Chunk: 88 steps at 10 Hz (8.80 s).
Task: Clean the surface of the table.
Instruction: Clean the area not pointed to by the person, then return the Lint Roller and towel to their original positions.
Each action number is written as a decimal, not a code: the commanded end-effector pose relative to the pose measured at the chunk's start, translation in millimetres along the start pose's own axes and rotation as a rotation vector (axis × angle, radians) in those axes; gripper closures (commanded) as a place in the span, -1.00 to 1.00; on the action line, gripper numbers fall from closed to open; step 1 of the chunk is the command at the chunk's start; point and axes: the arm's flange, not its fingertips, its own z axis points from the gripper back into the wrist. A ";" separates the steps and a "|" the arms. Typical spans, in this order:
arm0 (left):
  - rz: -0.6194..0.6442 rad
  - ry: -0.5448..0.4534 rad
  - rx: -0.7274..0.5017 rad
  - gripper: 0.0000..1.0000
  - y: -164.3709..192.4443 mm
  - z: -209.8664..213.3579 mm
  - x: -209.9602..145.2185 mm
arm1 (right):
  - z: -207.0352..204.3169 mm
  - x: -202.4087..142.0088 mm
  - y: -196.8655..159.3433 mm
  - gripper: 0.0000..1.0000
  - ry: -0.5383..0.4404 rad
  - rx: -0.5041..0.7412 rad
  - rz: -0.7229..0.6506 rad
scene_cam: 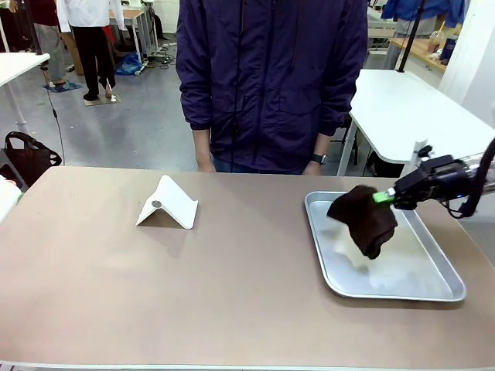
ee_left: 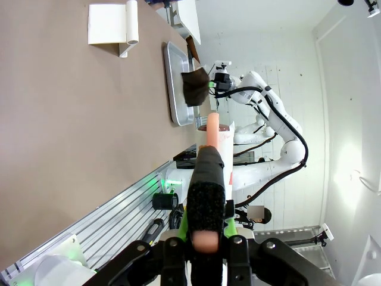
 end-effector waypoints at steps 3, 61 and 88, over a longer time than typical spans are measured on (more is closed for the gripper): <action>0.005 -0.006 -0.003 0.55 -4.2 -1.1 -1.2 | 69.9 -44.7 27.0 0.78 -0.163 0.332 -0.033; -0.104 0.052 0.795 0.55 -77.2 -383.3 212.7 | -226.0 48.5 17.8 0.78 -0.111 -0.266 -0.271; 0.020 -0.031 0.900 -1.00 -31.8 -405.8 233.1 | -267.7 53.4 -10.6 -1.00 -0.050 -0.349 -0.333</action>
